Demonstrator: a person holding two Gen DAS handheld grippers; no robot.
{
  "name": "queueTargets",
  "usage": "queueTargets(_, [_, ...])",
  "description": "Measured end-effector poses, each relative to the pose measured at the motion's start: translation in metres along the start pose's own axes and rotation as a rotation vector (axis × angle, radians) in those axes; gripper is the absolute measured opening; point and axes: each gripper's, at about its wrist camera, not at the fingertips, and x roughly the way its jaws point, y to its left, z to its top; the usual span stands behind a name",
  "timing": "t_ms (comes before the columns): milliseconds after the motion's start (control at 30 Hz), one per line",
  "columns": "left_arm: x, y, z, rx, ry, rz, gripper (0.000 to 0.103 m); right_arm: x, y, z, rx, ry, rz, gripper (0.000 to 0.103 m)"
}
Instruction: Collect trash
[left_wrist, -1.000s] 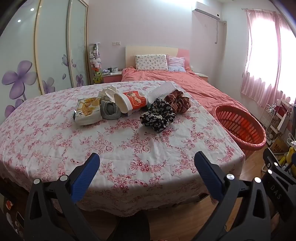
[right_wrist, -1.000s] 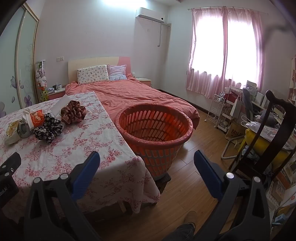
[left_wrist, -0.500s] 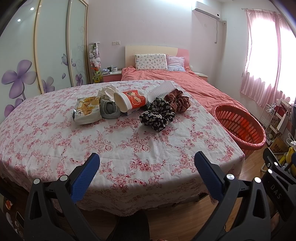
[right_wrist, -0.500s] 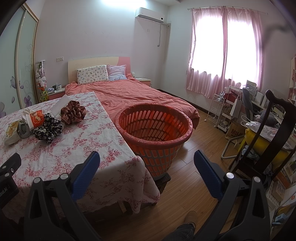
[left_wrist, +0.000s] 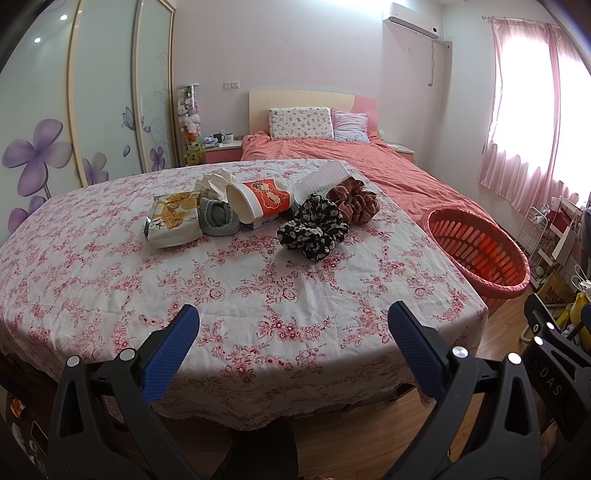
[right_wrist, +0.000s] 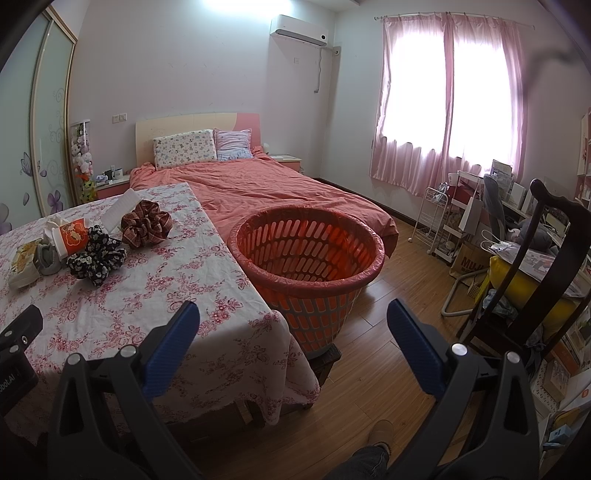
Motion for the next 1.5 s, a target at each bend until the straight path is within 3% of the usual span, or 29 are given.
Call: queueTargets(1500, [0.0001, 0.0001, 0.0001, -0.002, 0.002, -0.001, 0.101, -0.0007, -0.0036, 0.0005, 0.001, -0.001, 0.001, 0.099])
